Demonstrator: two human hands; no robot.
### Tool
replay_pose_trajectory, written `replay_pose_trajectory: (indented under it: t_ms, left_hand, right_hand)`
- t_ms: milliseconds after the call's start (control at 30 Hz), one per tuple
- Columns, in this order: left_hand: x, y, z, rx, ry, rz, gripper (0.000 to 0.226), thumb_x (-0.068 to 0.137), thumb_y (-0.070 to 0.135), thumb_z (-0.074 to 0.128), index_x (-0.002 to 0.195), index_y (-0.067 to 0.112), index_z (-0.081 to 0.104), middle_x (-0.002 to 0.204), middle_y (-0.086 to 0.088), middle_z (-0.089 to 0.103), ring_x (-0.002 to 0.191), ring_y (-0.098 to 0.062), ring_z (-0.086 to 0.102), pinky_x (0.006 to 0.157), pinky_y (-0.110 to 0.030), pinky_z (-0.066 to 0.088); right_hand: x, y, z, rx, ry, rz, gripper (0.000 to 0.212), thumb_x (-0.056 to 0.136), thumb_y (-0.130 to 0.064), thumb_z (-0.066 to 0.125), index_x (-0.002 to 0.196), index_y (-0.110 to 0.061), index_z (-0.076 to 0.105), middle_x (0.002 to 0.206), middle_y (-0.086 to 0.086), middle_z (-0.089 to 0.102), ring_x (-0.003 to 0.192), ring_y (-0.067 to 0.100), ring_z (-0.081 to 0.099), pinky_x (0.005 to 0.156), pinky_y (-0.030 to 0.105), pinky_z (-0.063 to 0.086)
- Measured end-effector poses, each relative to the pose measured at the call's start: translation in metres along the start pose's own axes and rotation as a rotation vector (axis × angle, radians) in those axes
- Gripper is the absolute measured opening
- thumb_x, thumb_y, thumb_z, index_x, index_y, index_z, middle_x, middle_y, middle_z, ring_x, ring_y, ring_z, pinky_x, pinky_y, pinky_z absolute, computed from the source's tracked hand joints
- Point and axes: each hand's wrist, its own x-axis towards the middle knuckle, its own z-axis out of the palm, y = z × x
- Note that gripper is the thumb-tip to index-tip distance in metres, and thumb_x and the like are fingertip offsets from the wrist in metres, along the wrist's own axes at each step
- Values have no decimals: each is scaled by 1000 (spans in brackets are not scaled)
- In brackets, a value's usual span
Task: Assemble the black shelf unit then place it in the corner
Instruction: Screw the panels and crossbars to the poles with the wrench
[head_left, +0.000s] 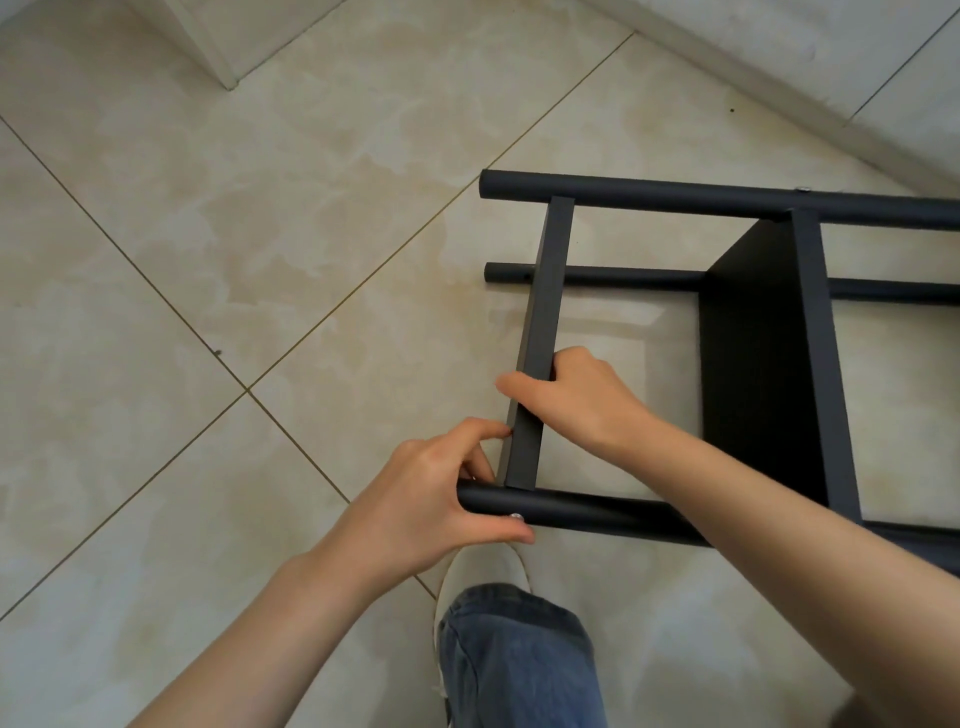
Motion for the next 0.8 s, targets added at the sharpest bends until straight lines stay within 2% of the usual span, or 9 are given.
replay_pose_trajectory:
  t_ms: [100,200,333,467,533,633,700,733,800]
  left_hand:
    - [-2,-5,5,-73,17,25,93,62,47,88,140,52,37,86,15,64,68,-1,58,67,-9,42]
    - [-6,-9,10,-117,68,77,94,61,48,90,142,43,43,83,8,62,65,2,52,66,-7,39]
    - [-5,-15,13,-105,108,123,97,61,48,87,147,28,46,81,7,58,65,3,48,64,-8,39]
    - [-4,-17,14,-103,114,145,99,65,58,81,149,45,31,80,12,57,66,-4,52,66,-19,48]
    - [-5,-18,13,-109,92,116,99,64,60,80,147,57,27,80,18,57,67,-3,53,66,-16,46]
    - [-4,-18,10,-46,-27,49,107,63,67,77,150,63,15,97,28,56,77,-4,56,72,-8,41]
    - [0,-17,5,6,-130,-5,116,61,72,76,149,67,1,115,35,46,92,-5,56,80,-12,45]
    - [2,-16,2,18,-173,-29,121,60,73,77,148,67,-6,121,39,40,101,-2,54,85,-14,46]
    - [11,-13,-5,27,-255,-57,131,57,72,81,145,68,-15,131,44,28,115,7,46,96,-17,44]
  right_hand:
    - [3,0,0,-23,8,-37,29,80,-30,61,64,-14,43,52,-6,40,43,9,33,39,20,27]
    - [3,2,1,-9,-15,-74,31,80,-30,61,62,-15,40,49,-9,36,43,9,32,38,18,25]
    - [5,6,0,-7,-27,-105,32,80,-29,62,62,-14,39,49,-10,35,43,8,31,37,17,23]
    - [6,7,-2,2,-50,-119,36,80,-29,62,60,-16,35,44,-12,32,43,8,29,39,17,23]
    - [6,8,-5,-46,-92,-128,41,85,-34,60,60,-15,35,46,-12,33,44,8,32,41,18,27]
    - [4,6,-16,-192,-141,-122,62,96,-57,45,64,-4,51,58,-2,52,49,7,45,53,18,40]
    - [5,1,-33,-296,-65,-135,74,97,-61,34,82,2,68,72,7,67,65,17,60,68,30,49]
    - [8,-1,-44,-349,15,-163,70,98,-59,35,89,1,71,73,7,67,66,19,61,67,31,49]
    - [16,-8,-68,-443,184,-253,49,100,-47,48,94,-4,72,75,2,64,64,13,55,59,22,41]
